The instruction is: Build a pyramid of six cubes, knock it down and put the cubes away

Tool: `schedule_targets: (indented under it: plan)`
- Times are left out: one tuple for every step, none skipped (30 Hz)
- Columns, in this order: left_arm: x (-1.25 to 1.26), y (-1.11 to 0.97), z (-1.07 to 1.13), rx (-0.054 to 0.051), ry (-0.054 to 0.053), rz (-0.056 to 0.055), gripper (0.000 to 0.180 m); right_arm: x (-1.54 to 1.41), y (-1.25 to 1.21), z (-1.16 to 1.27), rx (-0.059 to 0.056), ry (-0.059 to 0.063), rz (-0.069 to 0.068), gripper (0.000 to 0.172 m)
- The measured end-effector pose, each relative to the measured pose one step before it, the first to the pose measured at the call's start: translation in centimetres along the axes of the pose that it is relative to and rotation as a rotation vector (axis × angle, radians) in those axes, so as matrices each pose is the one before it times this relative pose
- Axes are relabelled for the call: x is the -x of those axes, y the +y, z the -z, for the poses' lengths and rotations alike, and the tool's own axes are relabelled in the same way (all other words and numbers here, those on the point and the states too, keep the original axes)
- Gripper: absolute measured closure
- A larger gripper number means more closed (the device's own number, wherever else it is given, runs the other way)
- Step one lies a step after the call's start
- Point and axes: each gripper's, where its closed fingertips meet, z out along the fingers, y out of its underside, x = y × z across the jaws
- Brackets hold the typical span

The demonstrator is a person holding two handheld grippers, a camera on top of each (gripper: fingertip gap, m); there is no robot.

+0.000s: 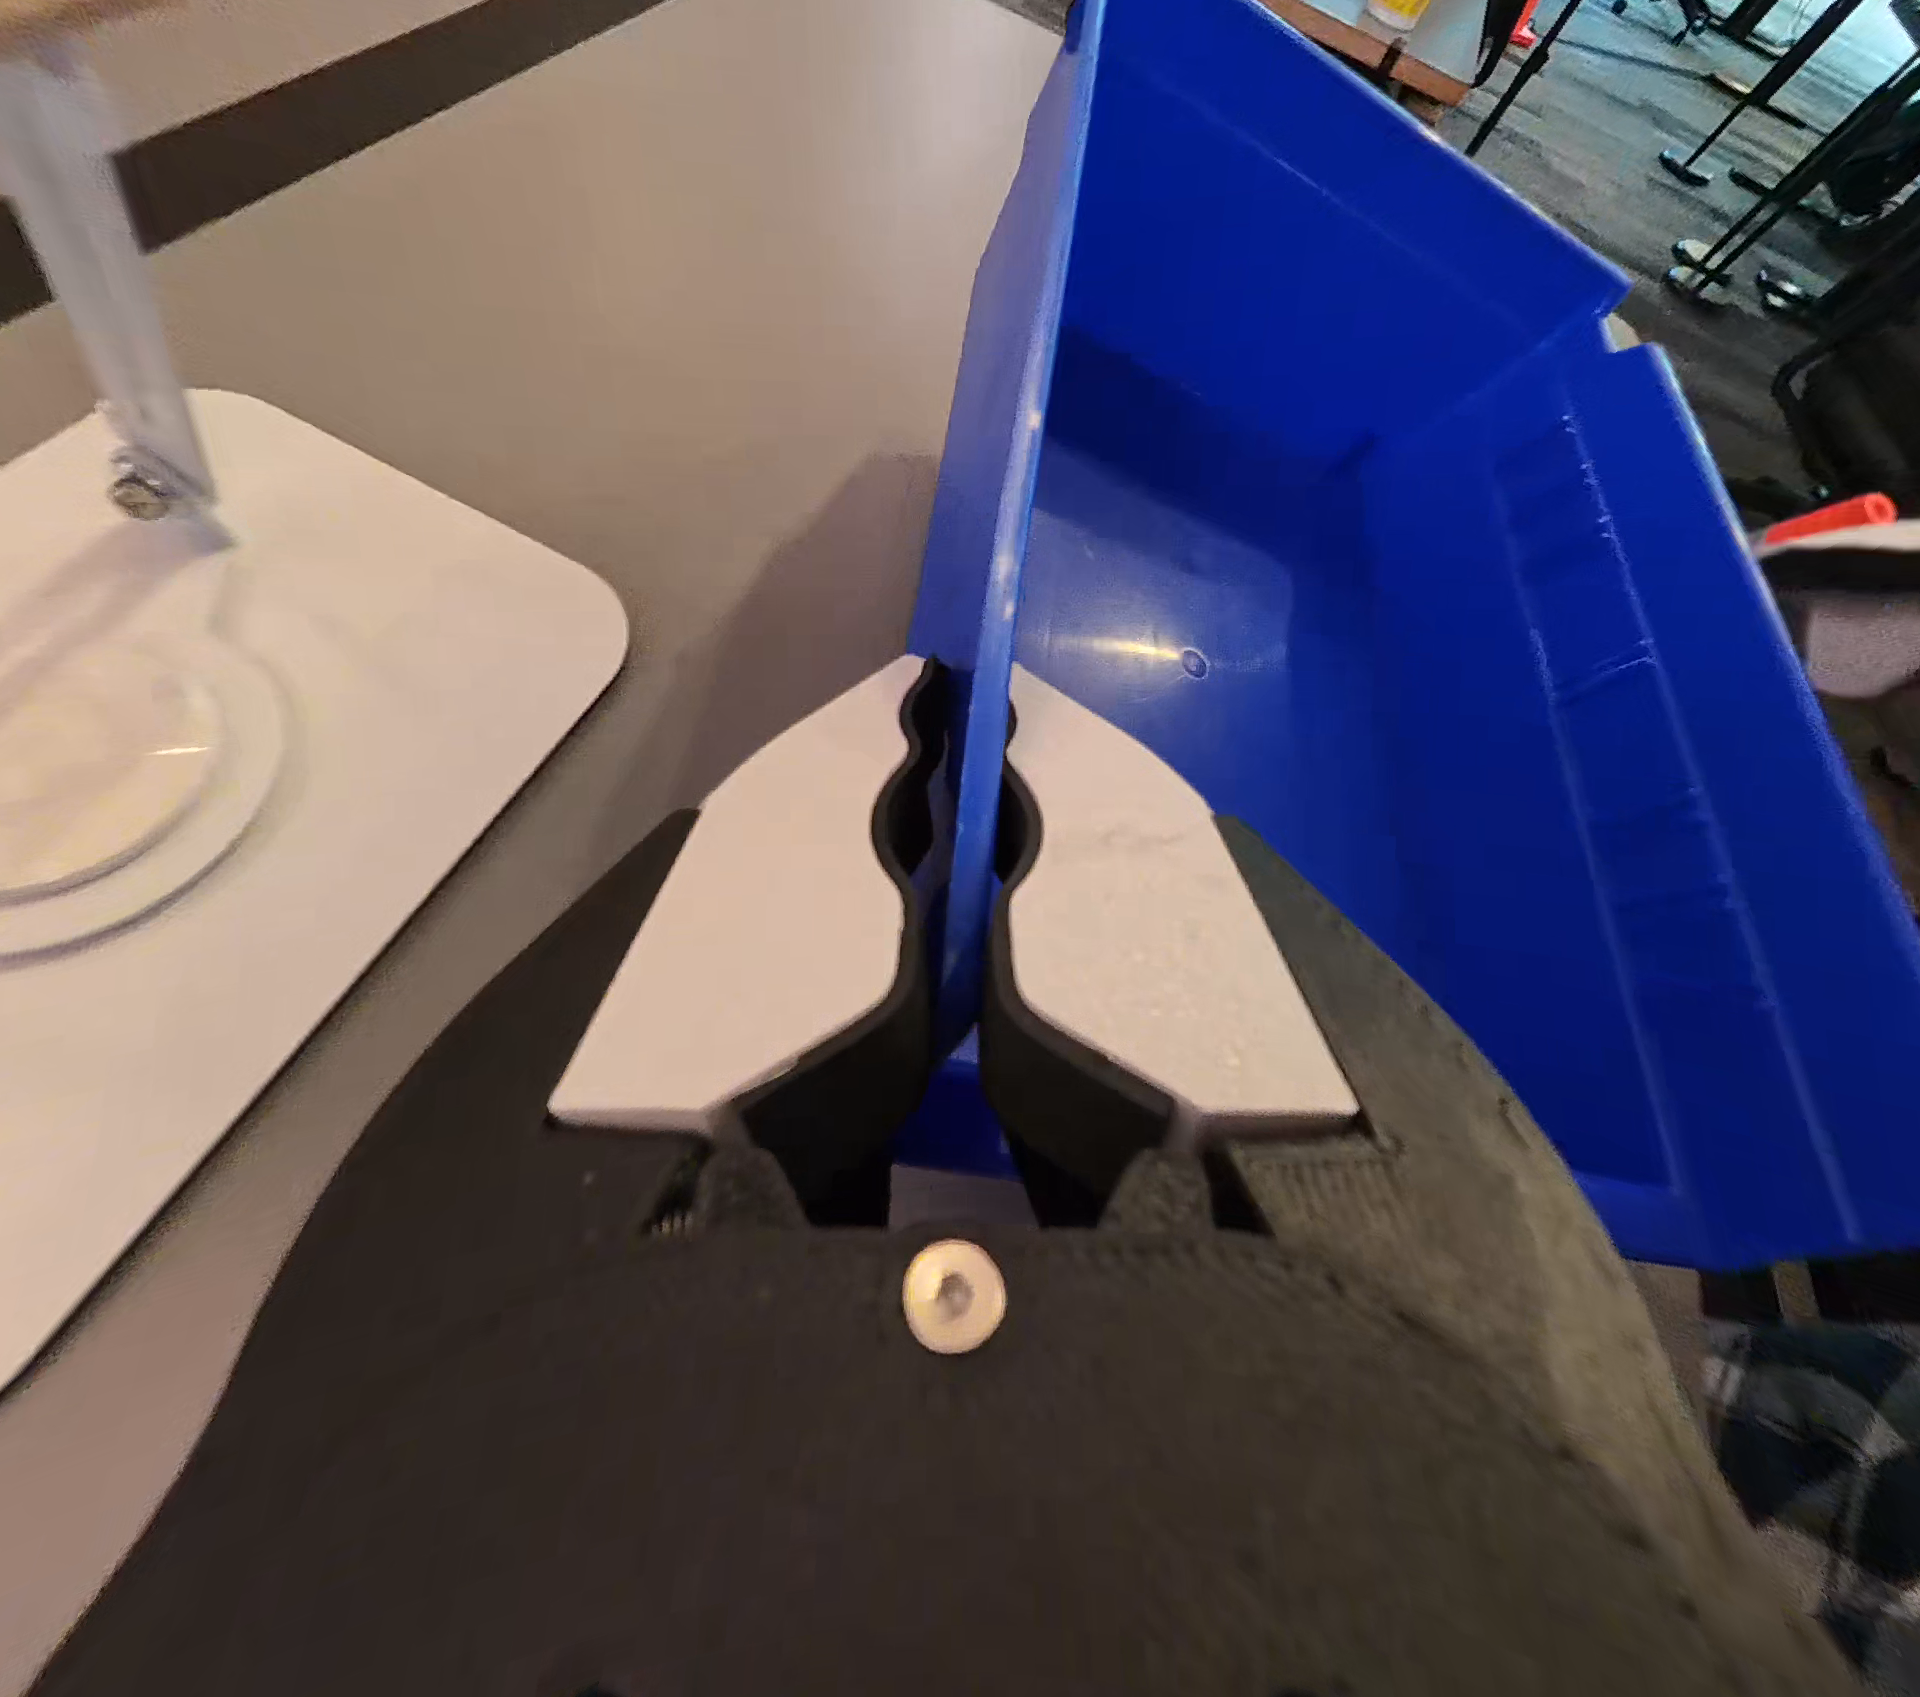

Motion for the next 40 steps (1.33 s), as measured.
schedule_targets:
  plan:
    - [-0.06,0.093,-1.01,-0.0017,0.0032,0.0236,0.177,0.795,-0.002,-0.452,-0.0062,-0.0101,0.0055,0.065]
    - [0.036,0.073,-0.893,0.0027,0.0038,0.0374,0.176,0.814,-0.028,-0.582,-0.0003,-0.013,0.0059,0.061]
    - [0.107,-0.059,-0.765,-0.0058,-0.0039,0.0212,0.176,0.764,-0.061,-0.652,0.0033,-0.0181,0.0077,0.059]
    - [0.113,-0.16,-0.622,-0.008,-0.0057,0.0111,0.175,0.64,-0.085,-0.678,0.0052,-0.0177,0.0139,0.059]
    - [0.196,-0.163,-0.509,-0.0037,-0.0101,0.0118,0.175,0.411,0.003,-0.773,0.0141,-0.0137,0.0137,0.059]
    - [0.252,-0.125,-0.413,-0.0016,-0.01,0.0158,0.175,0.084,0.172,-0.844,0.027,-0.0046,0.0056,0.058]
    - [0.256,-0.061,-0.346,-0.001,-0.011,0.0123,0.175,-0.196,0.159,-0.799,0.0261,0.0038,0.0033,0.058]
    - [0.237,-0.029,-0.271,-0.0001,-0.0153,0.0021,0.175,-0.202,-0.067,-0.716,0.0132,-0.0027,0.0018,0.059]
    - [0.166,0.023,-0.218,0.0002,-0.0122,0.0039,0.175,-0.177,-0.283,-0.605,0.005,-0.0087,-0.0015,0.059]
    - [0.205,0.045,-0.21,-0.0025,-0.0111,0.0163,0.175,-0.222,-0.414,-0.465,0.0026,-0.0068,0.0008,0.061]
    - [0.166,0.023,-0.176,-0.0072,-0.0028,0.0264,0.175,-0.303,-0.429,-0.363,0.0049,-0.0011,0.0076,0.065]
    - [0.144,0.049,-0.181,-0.0066,-0.0043,0.0189,0.175,-0.266,-0.409,-0.263,0.0106,-0.0061,0.0148,0.073]
    - [0.065,0.144,-0.255,0.0013,-0.0063,0.0003,0.175,-0.478,-0.347,-0.153,0.0156,0.004,0.0119,0.076]
    - [0.058,0.101,-0.234,-0.0003,-0.01,-0.0032,0.174,-0.66,-0.316,-0.114,0.0136,0.0055,0.0026,0.079]
    - [-0.066,-0.086,-0.152,-0.012,0.0005,0.0046,0.172,-0.827,-0.358,-0.063,0.0083,0.003,-0.0027,0.082]
    - [-0.261,-0.034,-0.166,-0.0024,0.0134,0.0095,0.168,-0.952,-0.405,-0.073,0.0071,0.0058,-0.0024,0.085]
    - [-0.383,-0.027,-0.231,-0.001,0.0124,0.0004,0.163,-1.064,-0.444,-0.118,0.0097,0.0114,0.0069,0.087]
    - [-0.386,-0.031,-0.264,-0.0028,0.0023,-0.0154,0.159,-1.243,-0.421,-0.175,0.0169,0.0197,0.0171,0.09]
    - [-0.596,0.008,-0.364,0.0045,0.0082,-0.0263,0.153,-1.504,-0.412,-0.198,0.0237,0.0325,0.0279,0.093]
    - [-0.781,-0.001,-0.454,0.0072,0.016,-0.0199,0.147,-1.736,-0.43,-0.23,0.0255,0.0398,0.0304,0.098]
    - [-0.872,-0.067,-0.563,0.006,0.0213,-0.0085,0.141,-1.784,-0.456,-0.252,0.0228,0.0328,0.0196,0.102]
    - [-0.665,-0.163,-0.638,0.0049,0.0171,-0.0086,0.137,-1.612,-0.471,-0.274,0.021,0.0092,0.0063,0.107]
    - [-0.322,-0.29,-0.679,-0.0011,0.0099,-0.0087,0.134,-1.523,-0.439,-0.25,0.0208,-0.0038,-0.0063,0.115]
    - [-0.246,-0.407,-0.741,-0.004,0.0186,0.0139,0.131,-1.56,-0.529,-0.249,0.0132,0.001,-0.0061,0.122]
    - [-0.28,-0.444,-0.803,0.0016,0.0202,0.0231,0.129,-1.55,-0.582,-0.293,0.0142,0.0083,0.0046,0.128]
    - [-0.232,-0.417,-0.799,0.005,0.0087,0.0106,0.128,-1.581,-0.603,-0.315,0.0209,0.0165,0.0131,0.135]
    - [-0.217,-0.375,-0.843,0.0033,0.0056,-0.0027,0.126,-1.537,-0.612,-0.378,0.0258,0.0162,0.0096,0.14]
    - [-0.144,-0.424,-0.884,-0.0048,0.0031,-0.0048,0.123,-1.41,-0.682,-0.437,0.022,0.0066,-0.0008,0.143]
    - [-0.01,-0.488,-0.867,-0.0072,0.0031,0.0002,0.121,-1.367,-0.752,-0.513,0.0147,0.0035,-0.0004,0.146]
    - [0.117,-0.524,-0.906,-0.0073,-0.0017,-0.0018,0.119,-1.272,-0.837,-0.567,0.0075,0.0,0.0033,0.148]
    - [0.25,-0.579,-0.901,-0.0107,-0.0077,0.0035,0.118,-1.229,-0.863,-0.575,0.0049,-0.0014,0.0019,0.151]
    - [0.258,-0.604,-0.913,-0.0124,-0.0039,0.0093,0.116,-1.195,-0.888,-0.578,0.0052,0.0049,0.0083,0.153]
    - [0.282,-0.597,-0.92,-0.0107,-0.0064,0.0076,0.115,-1.126,-0.898,-0.622,0.0061,0.0064,0.0208,0.154]
    - [0.373,-0.571,-0.854,-0.008,-0.014,0.0054,0.114,-1.052,-0.868,-0.632,0.006,-0.0009,0.0161,0.156]
    - [0.347,-0.59,-0.848,-0.0109,-0.0121,0.0183,0.114,-1.068,-0.894,-0.623,0.001,-0.0049,0.0048,0.157]
    - [0.188,-0.532,-0.825,-0.0126,-0.0026,0.0146,0.112,-1.028,-0.865,-0.604,-0.0002,-0.0052,0.0114,0.159]
    - [0.176,-0.489,-0.752,-0.013,-0.0008,0.0135,0.11,-0.96,-0.819,-0.578,0.0028,-0.007,0.016,0.16]
    - [0.163,-0.456,-0.711,-0.0166,0.0018,0.0171,0.108,-0.953,-0.732,-0.521,0.0029,-0.0035,0.0054,0.162]
    - [0.1,-0.387,-0.725,-0.0193,0.0015,0.0141,0.106,-0.891,-0.651,-0.469,0.0026,0.0025,0.008,0.163]
    - [0.149,-0.226,-0.691,-0.0079,-0.0068,-0.0014,0.104,-0.716,-0.564,-0.417,0.0024,-0.0017,0.0121,0.163]
